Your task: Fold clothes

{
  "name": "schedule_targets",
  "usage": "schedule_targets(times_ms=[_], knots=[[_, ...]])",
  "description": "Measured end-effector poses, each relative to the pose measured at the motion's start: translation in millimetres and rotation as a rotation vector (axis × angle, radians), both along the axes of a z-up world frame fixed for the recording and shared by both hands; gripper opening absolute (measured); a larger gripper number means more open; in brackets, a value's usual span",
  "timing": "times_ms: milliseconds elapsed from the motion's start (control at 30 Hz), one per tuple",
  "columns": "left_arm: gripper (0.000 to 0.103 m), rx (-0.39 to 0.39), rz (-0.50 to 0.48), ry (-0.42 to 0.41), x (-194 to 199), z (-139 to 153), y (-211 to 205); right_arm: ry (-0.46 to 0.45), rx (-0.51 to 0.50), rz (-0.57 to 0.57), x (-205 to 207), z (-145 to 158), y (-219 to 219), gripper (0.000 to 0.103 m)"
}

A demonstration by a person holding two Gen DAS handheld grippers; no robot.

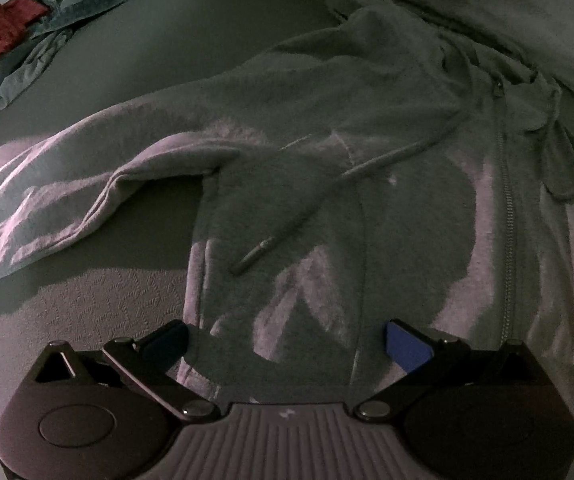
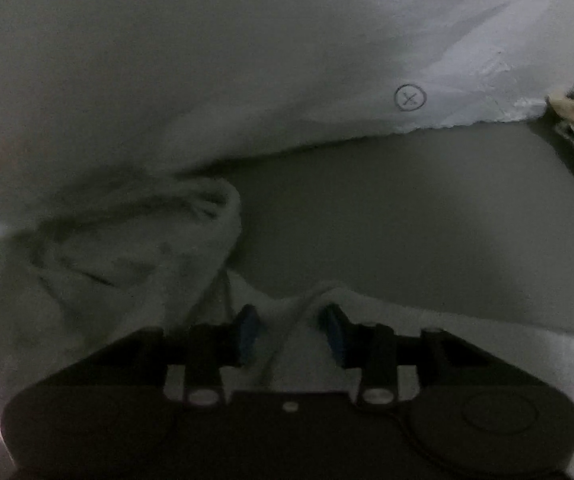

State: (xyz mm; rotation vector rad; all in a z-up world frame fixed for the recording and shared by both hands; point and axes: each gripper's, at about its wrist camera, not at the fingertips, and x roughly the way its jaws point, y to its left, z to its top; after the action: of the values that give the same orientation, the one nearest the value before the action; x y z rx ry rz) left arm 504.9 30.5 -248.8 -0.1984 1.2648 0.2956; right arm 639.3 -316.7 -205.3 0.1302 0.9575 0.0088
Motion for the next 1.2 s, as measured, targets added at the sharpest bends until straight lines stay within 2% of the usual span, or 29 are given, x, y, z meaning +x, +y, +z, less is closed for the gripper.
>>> schedule_targets(times_ms=[33, 100, 233, 333, 400, 500, 567, 733, 800, 900, 1067, 1200], knots=[[0.103, 0.0, 0.005, 0.001, 0.7, -0.1, 0.4, 0.007, -0.031, 0.001, 2.8, -2.3, 2.9, 0.018], [0.103, 0.002, 0.013, -0.002, 1.5, -0.4, 0.8, -0.022, -0.068, 0.004, -1.2, 0.8, 5.5, 0.011], [0.103, 0.003, 0.01, -0.003, 3.5, -1.6, 1.5, -0.147, -0.151, 0.066, -33.8, 25.4, 12.7, 0.007], [0.103, 0.002, 0.009, -0.004, 4.7, -2.5, 2.5, -0.239, -0.222, 0.163, -69.4, 46.3, 25.7, 0.004], [0.103, 0.0, 0.044, -0.001, 50.7, -8.2, 9.7, -0.292, -0.26, 0.227, -92.1, 58.8, 34.2, 0.004], [0.103, 0.009, 0.046, -0.019, 64.1, -10.3, 13.4, -0.324, -0.234, 0.279, -117.2, 69.9, 38.6, 0.004], [0.103, 0.017, 0.043, -0.038, 68.3, -11.2, 15.2, -0.326, -0.179, 0.324, -131.2, 76.4, 40.2, 0.004], [0.103, 0.021, 0.045, -0.054, 85.5, -16.1, 25.0, -0.336, 0.051, 0.66, -188.1, 94.2, 59.7, 0.006], [0.103, 0.021, 0.046, -0.055, 93.3, -18.4, 29.1, -0.323, 0.081, 0.737, -204.0, 96.4, 66.9, 0.008], [0.103, 0.028, 0.05, -0.073, 103.7, -20.7, 33.3, -0.317, 0.06, 0.694, -210.1, 96.0, 65.9, 0.05], [0.103, 0.038, 0.057, -0.095, 121.6, -24.4, 42.3, -0.249, -0.009, 0.54, -191.2, 88.3, 44.6, 0.049], [0.103, 0.035, 0.061, -0.09, 120.6, -21.4, 44.4, -0.18, -0.018, 0.52, -186.4, 68.9, 36.6, 0.049]])
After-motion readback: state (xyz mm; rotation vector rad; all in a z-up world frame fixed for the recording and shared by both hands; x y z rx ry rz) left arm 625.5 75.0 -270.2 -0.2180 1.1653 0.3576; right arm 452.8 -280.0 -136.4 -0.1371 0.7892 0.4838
